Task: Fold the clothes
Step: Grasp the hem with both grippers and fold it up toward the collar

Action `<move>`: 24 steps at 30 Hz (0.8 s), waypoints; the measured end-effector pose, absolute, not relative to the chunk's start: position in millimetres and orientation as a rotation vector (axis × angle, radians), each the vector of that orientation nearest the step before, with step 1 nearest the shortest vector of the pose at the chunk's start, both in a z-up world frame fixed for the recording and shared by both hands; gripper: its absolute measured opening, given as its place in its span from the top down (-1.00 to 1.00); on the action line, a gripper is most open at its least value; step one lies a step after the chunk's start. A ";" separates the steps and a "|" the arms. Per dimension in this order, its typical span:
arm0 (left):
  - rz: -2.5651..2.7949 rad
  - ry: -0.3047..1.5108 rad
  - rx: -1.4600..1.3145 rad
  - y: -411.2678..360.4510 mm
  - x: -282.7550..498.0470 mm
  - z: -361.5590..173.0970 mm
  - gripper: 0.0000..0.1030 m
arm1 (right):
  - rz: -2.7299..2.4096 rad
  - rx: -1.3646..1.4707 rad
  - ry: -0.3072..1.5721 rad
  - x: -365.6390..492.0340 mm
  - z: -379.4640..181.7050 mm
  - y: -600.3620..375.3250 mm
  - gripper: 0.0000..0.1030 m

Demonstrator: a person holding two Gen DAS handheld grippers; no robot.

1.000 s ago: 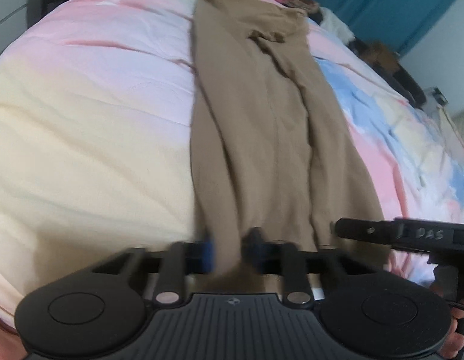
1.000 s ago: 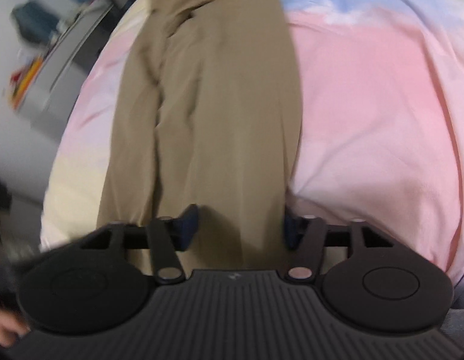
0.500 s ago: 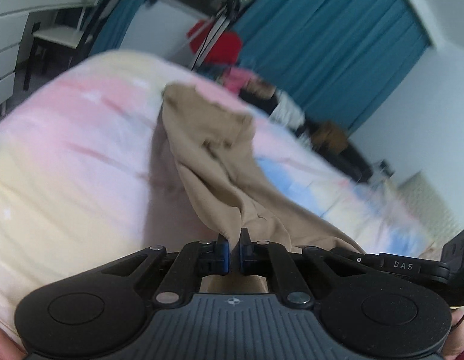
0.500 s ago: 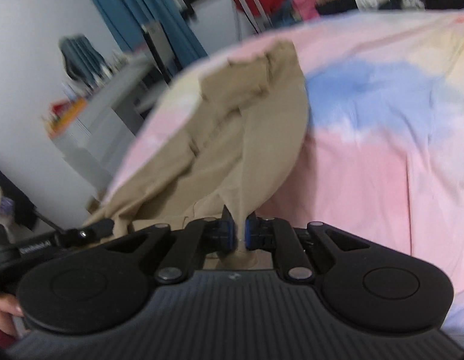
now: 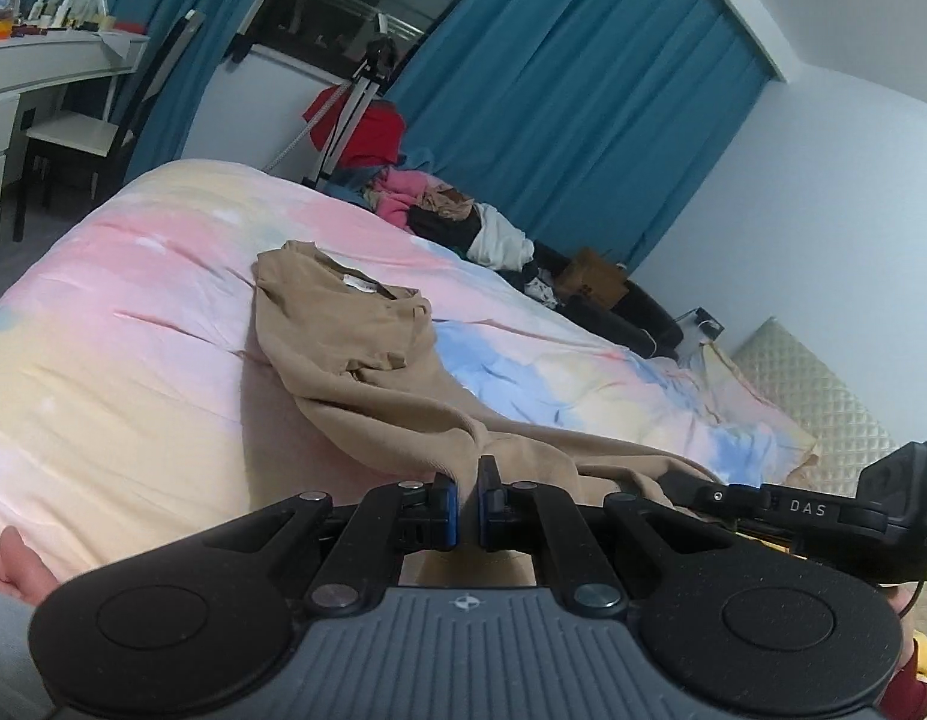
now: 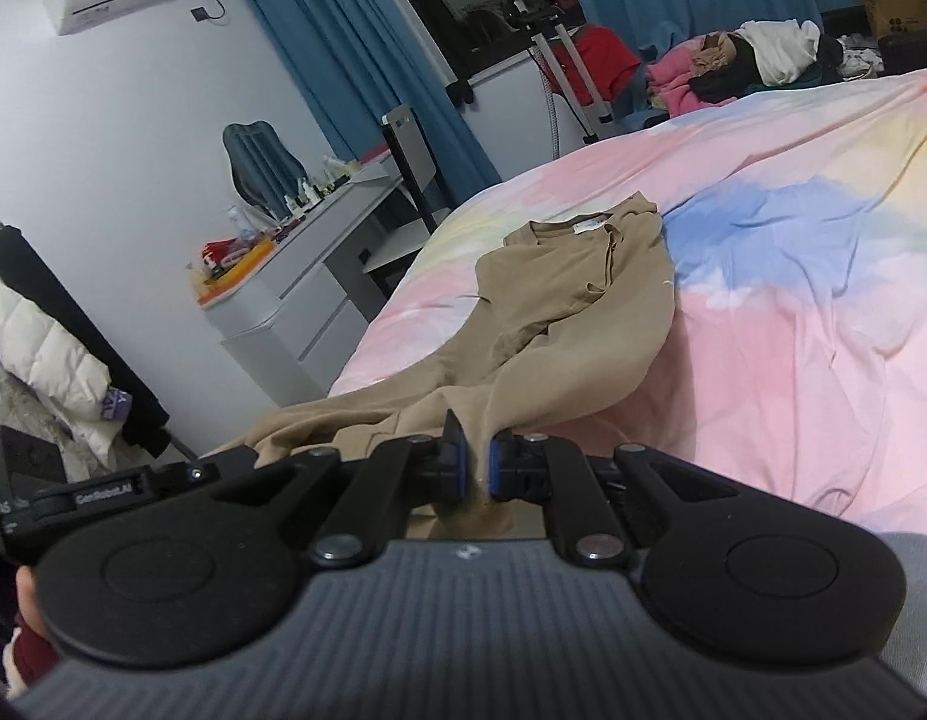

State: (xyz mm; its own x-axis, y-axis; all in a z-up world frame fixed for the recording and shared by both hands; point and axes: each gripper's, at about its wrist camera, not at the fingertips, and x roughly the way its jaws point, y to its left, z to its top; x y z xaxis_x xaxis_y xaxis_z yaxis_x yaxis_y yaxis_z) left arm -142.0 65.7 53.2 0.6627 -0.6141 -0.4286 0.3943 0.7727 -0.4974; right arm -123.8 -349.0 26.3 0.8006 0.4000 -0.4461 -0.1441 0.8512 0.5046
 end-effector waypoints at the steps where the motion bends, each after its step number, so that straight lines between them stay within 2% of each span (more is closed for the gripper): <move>1: -0.584 0.613 -0.380 63.7 -139.7 52.7 0.88 | 0.298 0.464 0.567 -121.0 25.5 -348.5 0.80; 6: -0.560 0.587 -0.340 51.6 -105.8 52.6 0.88 | 0.265 0.459 0.554 -81.0 21.0 -351.4 0.80; 16: -0.541 0.588 -0.298 28.9 38.5 50.4 0.85 | 0.187 0.452 0.536 49.3 5.5 -354.8 0.79; 24: -0.497 0.626 -0.228 8.5 130.9 -2.5 0.85 | 0.115 0.401 0.589 133.6 -46.2 -356.9 0.78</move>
